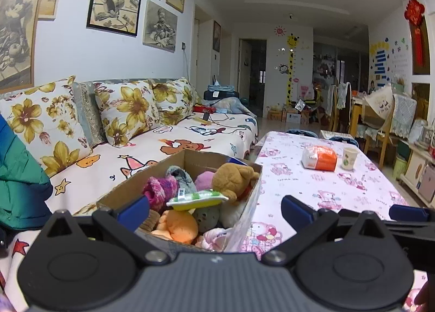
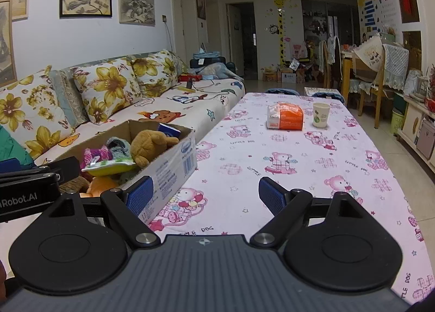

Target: Organize soft objects

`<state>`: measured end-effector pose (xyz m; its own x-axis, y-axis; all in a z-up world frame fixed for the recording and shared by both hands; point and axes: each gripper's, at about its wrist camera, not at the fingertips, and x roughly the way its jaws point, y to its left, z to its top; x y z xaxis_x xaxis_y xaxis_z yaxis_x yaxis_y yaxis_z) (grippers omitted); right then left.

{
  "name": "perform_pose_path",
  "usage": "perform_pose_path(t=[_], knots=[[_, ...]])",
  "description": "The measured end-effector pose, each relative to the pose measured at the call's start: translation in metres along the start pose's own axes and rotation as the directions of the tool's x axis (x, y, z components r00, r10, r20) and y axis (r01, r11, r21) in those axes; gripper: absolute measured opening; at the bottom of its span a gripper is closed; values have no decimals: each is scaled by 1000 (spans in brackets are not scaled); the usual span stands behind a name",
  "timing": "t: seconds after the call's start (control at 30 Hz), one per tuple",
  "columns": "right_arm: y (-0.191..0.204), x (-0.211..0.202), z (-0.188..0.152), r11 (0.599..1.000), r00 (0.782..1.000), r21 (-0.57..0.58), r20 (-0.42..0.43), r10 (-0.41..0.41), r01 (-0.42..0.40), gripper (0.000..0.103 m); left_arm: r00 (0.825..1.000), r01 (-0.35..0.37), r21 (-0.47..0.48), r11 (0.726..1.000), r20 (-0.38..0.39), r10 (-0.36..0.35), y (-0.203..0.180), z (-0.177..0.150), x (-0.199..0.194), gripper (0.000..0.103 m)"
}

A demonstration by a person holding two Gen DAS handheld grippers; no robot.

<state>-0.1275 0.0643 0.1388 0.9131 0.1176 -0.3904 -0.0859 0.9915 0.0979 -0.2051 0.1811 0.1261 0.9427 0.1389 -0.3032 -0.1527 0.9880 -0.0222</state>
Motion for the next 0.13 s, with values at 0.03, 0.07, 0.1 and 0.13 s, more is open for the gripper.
perform_pose_path(t=[0.03,0.07,0.1,0.13], knots=[[-2,1,-1,1000,1000,6,-4,1,-1,103,1000,2,4,1000,0,-2,-2,-1,1,102],[-3,2,-1,1000,1000,10,-6,0,0,103,1000,4,8,1000,-3,-4,-4,-1,3,102],[-5,3,-2,1000,1000,11,-8,-1,1,103,1000,6,10,1000,-9,-6,-6,-2,5,102],[-7,4,-2,1000,1000,13,-10,1,-1,103,1000,5,11,1000,-16,-5,-8,-2,7,102]])
